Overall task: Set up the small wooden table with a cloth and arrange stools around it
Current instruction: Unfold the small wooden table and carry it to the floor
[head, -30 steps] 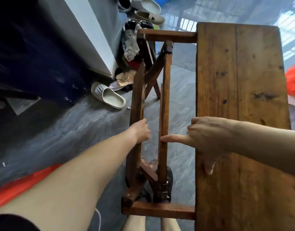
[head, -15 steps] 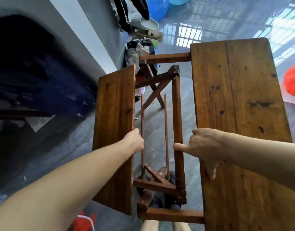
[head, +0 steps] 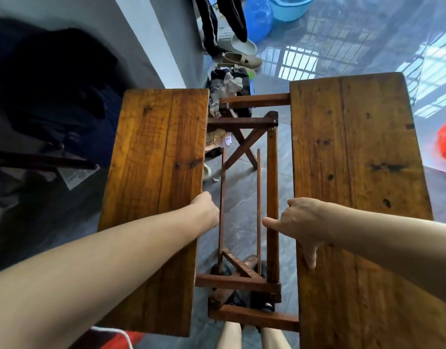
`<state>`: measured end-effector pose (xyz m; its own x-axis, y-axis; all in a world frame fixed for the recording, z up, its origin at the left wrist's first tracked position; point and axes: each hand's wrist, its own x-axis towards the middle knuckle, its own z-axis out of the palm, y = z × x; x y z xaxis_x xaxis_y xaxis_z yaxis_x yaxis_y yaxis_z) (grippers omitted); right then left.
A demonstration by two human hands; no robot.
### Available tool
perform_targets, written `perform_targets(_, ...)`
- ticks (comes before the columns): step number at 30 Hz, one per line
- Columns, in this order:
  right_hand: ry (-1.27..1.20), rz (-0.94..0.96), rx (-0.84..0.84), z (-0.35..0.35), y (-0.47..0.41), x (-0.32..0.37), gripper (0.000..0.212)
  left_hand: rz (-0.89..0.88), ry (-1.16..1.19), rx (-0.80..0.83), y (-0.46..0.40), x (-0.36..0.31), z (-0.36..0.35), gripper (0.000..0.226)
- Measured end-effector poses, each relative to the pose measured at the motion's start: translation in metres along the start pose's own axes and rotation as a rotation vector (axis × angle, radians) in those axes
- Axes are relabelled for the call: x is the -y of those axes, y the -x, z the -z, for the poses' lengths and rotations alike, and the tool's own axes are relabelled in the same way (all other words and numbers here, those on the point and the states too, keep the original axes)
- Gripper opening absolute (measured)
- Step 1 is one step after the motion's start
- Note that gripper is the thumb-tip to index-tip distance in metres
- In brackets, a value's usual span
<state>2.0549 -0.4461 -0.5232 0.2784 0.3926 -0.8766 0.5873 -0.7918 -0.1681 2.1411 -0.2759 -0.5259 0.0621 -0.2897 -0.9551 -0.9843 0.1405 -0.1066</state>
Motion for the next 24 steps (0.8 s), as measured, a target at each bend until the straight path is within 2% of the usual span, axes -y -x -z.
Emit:
perform_targets(4, -0.008, -0.018, 0.010, 0.004, -0.001, 0.004, 0.125, 0.009, -0.036, 0.021, 0.004, -0.006, 0.005, 0.053)
perform_targets(17, -0.011, -0.022, -0.030, 0.014, -0.022, 0.018, 0.126, -0.024, -0.055, 0.011, -0.012, -0.022, 0.021, 0.053)
perform_targets(20, 0.011, -0.011, -0.031, 0.017, -0.025, 0.020, 0.116, -0.018, -0.057, 0.029, -0.018, -0.023, 0.020, 0.051)
perform_targets(24, 0.049, 0.016, -0.021, 0.020, -0.034, 0.024, 0.089, -0.028, -0.053, 0.021, -0.021, -0.023, 0.017, 0.053)
